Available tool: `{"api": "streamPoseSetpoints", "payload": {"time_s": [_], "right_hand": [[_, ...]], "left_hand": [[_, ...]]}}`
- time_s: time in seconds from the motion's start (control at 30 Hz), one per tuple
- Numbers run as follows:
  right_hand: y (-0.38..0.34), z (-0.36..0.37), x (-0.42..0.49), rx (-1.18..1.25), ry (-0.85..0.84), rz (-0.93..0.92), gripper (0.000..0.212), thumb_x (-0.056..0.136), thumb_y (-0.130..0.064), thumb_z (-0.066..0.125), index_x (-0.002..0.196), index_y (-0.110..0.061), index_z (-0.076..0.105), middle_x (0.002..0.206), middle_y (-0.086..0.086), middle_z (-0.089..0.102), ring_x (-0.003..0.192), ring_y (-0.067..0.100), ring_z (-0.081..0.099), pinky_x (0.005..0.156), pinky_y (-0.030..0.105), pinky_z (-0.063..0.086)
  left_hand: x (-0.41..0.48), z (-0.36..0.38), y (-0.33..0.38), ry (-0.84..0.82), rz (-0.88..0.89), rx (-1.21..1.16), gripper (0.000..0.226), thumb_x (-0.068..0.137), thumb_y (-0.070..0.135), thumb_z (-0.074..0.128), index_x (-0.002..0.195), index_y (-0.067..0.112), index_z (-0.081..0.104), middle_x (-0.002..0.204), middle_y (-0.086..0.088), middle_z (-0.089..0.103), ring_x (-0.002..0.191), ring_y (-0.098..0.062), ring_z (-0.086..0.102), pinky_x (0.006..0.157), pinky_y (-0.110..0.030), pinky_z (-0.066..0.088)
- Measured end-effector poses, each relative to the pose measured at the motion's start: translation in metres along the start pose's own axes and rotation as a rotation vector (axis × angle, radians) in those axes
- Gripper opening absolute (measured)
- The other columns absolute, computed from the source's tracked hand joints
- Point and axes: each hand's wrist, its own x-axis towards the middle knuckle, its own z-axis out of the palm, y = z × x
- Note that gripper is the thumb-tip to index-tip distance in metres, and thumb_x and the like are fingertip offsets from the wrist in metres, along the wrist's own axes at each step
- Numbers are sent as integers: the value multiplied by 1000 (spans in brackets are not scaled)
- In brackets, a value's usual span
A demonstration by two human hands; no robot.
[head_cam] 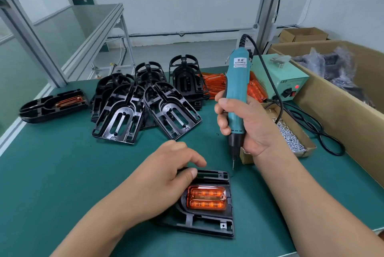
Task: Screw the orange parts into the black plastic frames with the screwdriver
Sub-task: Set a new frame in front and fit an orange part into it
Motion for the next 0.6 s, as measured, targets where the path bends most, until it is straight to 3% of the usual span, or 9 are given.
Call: {"api": "streamPoseSetpoints", "payload": {"time_s": [0.13,0.27,0.37,0.47,0.6], "right_hand": [[0,-2,0,-2,3,3,19,88,-13,71,105,-9,64,82,8,63,54,16,56,45,26,44],[0,-1,0,1,4,6,20,88,-13,71,106,-9,63,82,8,62,54,16,56,45,26,44],[-1,-1,0,15,6,5,22,88,-15,70,108,-8,62,80,9,62,54,17,56,46,26,44],[-3,-1,-1,23,5,18,27,90,-20,71,112,-7,63,77,9,62,54,19,59,47,27,47],[-5,-4,-4,-34,2,57,43,92,-31,72,125,-4,63,68,6,58,56,25,65,47,29,50]], "left_hand": [[-1,-5,-4,-23,-46,-1,19,100,24,67,106,41,74,97,16,54,107,-6,53,81,-11,36],[-3,-4,-5,-47,-72,42,18,97,38,69,114,44,70,106,22,50,106,2,50,81,-8,35],[-2,0,-6,-78,-79,112,39,91,56,70,128,45,65,110,27,44,108,6,44,81,-11,37],[0,7,-5,-108,-91,213,59,85,74,63,135,44,60,99,23,44,108,5,38,82,-17,39],[3,11,-6,-73,-126,268,51,81,76,59,119,41,64,94,21,44,103,0,37,84,-24,43]]}}
